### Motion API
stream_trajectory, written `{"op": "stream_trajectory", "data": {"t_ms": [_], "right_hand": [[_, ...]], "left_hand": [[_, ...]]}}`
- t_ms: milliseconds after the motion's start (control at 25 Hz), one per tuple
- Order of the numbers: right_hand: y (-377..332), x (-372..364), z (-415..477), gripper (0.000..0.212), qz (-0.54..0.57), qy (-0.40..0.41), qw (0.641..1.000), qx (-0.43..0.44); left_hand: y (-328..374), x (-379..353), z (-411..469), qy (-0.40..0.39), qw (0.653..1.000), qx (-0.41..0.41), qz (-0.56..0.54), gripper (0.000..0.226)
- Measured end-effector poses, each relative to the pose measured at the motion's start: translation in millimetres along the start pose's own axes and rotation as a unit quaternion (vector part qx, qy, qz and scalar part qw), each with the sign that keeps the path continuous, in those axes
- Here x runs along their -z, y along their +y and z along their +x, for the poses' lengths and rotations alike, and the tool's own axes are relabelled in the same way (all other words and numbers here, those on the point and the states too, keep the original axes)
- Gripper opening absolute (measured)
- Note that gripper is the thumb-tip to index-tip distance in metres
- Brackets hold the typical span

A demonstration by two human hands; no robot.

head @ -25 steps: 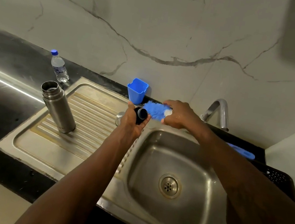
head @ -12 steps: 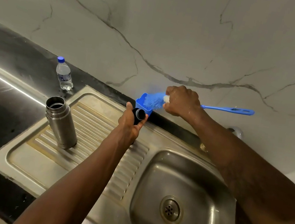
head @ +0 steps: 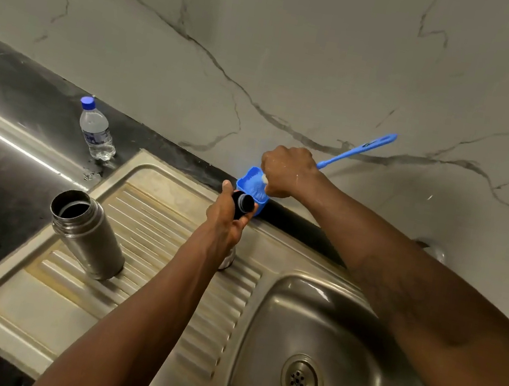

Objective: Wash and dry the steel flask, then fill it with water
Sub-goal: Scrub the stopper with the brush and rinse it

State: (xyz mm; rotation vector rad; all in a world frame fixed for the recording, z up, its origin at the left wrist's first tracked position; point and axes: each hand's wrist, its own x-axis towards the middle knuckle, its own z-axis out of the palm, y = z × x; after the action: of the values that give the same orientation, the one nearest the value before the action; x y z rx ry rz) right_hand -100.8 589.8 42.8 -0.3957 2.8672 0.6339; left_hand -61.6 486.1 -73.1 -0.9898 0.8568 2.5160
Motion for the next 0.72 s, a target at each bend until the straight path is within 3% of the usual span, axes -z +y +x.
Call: {"op": "stream_trajectory", "data": {"t_ms": [440,520,640,720], "right_hand": [[-11.6,-18.6,18.0,0.031,-0.03,-0.049,0.998,0.034],[-11.0,-18.4,11.0,0.026,-0.024,-0.002,0.997,0.069],[-10.0,-13.3,-5.1,0.018,-0.011,0.133,0.981,0.141],[-9.1,-7.6,-23.2,0.018,0.069,0.161,0.973,0.148]], "left_hand": [[-4.0,2.8,14.7,0.006,1.0,0.0,-0.003,0.047],[-3.4,1.0,11.7,0.021,1.0,-0.012,-0.014,0.044],[-3.6,-0.9,2.0,0.006,0.999,-0.031,-0.013,0.058],[-6.7,-2.4,-8.7,0.001,0.999,-0.039,0.002,0.061]]}}
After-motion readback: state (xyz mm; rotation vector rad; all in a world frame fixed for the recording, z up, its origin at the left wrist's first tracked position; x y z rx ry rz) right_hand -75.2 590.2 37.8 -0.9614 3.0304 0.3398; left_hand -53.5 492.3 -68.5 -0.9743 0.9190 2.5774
